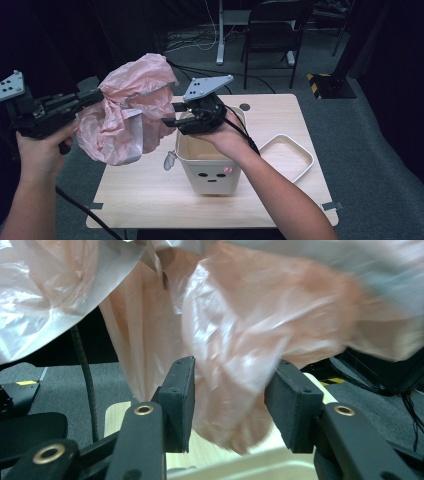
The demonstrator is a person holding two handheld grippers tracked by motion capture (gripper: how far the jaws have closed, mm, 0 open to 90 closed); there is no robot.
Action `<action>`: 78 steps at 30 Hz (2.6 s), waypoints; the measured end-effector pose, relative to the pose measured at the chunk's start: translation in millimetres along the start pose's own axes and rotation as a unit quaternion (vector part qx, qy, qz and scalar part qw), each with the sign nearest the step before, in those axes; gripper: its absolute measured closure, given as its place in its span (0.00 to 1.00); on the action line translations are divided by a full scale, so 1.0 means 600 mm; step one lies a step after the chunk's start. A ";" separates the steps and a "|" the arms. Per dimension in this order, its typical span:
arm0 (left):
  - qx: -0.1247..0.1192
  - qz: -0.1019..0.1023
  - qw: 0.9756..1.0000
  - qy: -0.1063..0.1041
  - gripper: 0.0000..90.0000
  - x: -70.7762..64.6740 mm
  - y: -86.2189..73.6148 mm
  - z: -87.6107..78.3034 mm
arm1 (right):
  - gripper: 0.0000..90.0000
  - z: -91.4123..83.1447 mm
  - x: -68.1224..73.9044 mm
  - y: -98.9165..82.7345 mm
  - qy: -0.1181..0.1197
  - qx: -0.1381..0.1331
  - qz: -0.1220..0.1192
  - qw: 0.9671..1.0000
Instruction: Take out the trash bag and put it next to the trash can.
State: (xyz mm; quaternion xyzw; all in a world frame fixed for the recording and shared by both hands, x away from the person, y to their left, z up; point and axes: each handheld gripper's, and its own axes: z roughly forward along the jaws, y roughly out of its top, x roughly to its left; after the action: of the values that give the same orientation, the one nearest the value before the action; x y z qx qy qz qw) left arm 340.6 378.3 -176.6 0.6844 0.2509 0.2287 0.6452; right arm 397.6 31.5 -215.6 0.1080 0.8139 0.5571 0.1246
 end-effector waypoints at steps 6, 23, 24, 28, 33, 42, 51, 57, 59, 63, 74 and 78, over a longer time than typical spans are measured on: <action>0.017 -0.007 1.000 0.003 0.97 0.007 -0.008 0.013 | 0.60 -0.025 0.003 -0.002 -0.006 -0.018 0.001 1.000; 0.060 -0.027 0.998 0.016 0.97 0.037 -0.068 0.052 | 0.61 -0.051 0.009 -0.016 -0.011 -0.026 -0.003 1.000; 0.062 -0.029 0.998 0.016 0.97 0.039 -0.072 0.055 | 0.61 -0.053 0.009 -0.017 -0.012 -0.027 -0.003 1.000; 0.070 -0.037 0.997 0.019 0.97 0.049 -0.090 0.066 | 0.61 -0.064 0.008 -0.021 -0.015 -0.032 -0.002 0.999; 0.081 -0.048 0.995 0.026 0.97 0.060 -0.112 0.081 | 0.61 -0.078 0.008 -0.030 -0.020 -0.038 0.001 0.999; 0.106 -0.052 0.992 0.042 0.97 0.076 -0.147 0.104 | 0.61 -0.098 0.010 -0.048 -0.029 -0.039 0.006 0.999; 0.122 -0.064 0.989 0.056 0.97 0.094 -0.176 0.113 | 0.60 -0.116 0.012 -0.061 -0.036 -0.047 0.006 0.998; 0.137 -0.071 0.986 0.068 0.97 0.105 -0.199 0.120 | 0.60 -0.122 0.008 -0.072 -0.038 -0.048 0.014 0.998; 0.140 -0.075 0.985 0.072 0.97 0.110 -0.207 0.122 | 0.60 -0.124 0.007 -0.074 -0.038 -0.049 0.015 0.998; 0.149 -0.083 0.982 0.082 0.97 0.119 -0.226 0.127 | 0.60 -0.126 0.007 -0.076 -0.038 -0.048 0.015 0.998; 0.167 -0.120 0.974 0.095 0.97 0.140 -0.294 0.140 | 0.60 -0.127 0.011 -0.080 -0.038 -0.049 0.014 0.998; 0.162 -0.132 0.973 0.097 0.96 0.147 -0.312 0.138 | 0.60 -0.126 0.010 -0.084 -0.038 -0.046 0.015 0.998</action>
State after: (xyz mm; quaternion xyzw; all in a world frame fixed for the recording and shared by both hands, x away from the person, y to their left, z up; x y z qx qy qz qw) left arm 452.0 378.5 -369.4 0.7155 0.4342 0.1627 0.5226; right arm 365.5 -50.9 -237.2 0.1352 0.7804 0.5912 0.1519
